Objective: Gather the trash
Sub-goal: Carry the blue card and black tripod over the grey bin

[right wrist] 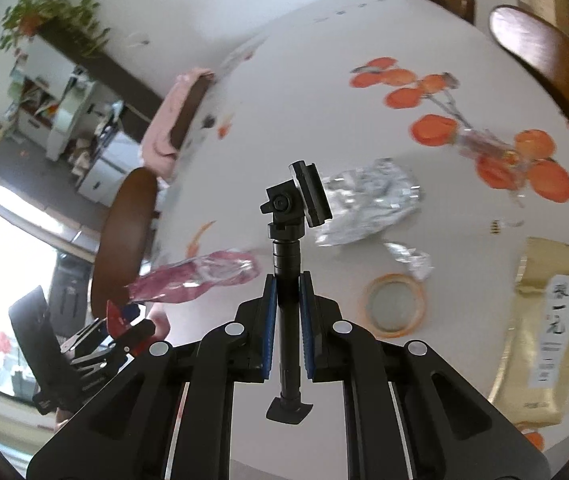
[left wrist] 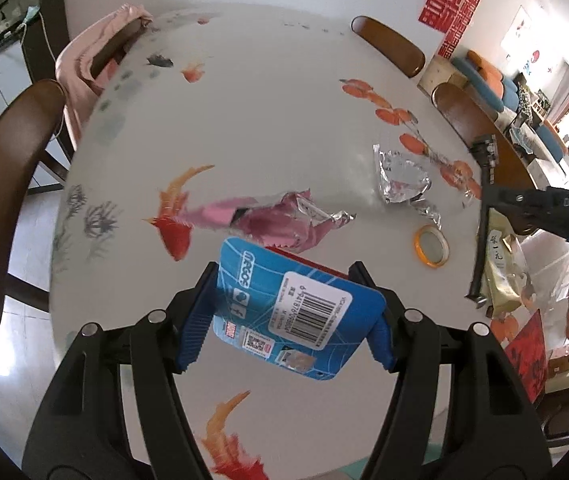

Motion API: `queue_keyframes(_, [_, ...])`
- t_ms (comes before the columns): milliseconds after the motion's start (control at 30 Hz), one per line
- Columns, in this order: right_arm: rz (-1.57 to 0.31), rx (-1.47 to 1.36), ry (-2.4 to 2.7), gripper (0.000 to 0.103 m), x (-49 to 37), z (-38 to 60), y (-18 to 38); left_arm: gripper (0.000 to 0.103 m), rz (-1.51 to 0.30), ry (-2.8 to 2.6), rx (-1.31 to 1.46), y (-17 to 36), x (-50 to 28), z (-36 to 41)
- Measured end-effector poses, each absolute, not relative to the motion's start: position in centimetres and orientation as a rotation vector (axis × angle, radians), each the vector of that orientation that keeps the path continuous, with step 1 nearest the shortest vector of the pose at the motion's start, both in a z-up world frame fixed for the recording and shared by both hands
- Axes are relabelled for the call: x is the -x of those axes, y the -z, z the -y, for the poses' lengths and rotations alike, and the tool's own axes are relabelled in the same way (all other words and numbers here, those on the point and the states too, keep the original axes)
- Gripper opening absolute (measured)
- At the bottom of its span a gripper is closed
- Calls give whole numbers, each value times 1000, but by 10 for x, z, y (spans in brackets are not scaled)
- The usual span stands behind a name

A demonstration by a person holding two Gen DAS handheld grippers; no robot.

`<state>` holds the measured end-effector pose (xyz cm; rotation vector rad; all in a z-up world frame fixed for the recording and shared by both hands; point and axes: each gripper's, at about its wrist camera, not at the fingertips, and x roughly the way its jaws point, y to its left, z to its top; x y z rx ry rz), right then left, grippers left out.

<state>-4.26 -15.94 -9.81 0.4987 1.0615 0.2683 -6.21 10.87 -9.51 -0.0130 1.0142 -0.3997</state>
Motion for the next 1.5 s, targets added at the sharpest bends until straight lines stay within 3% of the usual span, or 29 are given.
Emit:
queue_keyframes(600, [-1091, -383, -554, 12, 37, 39, 77, 62, -982, 186, 80, 75, 122, -206])
queue_keyframes(1100, [-1188, -108, -974, 12, 62, -176, 71, 62, -949, -265, 228, 81, 226, -351])
queue_keyframes(1500, [-1333, 83, -1218, 12, 140, -342, 111, 62, -1005, -526, 357, 126, 315, -455])
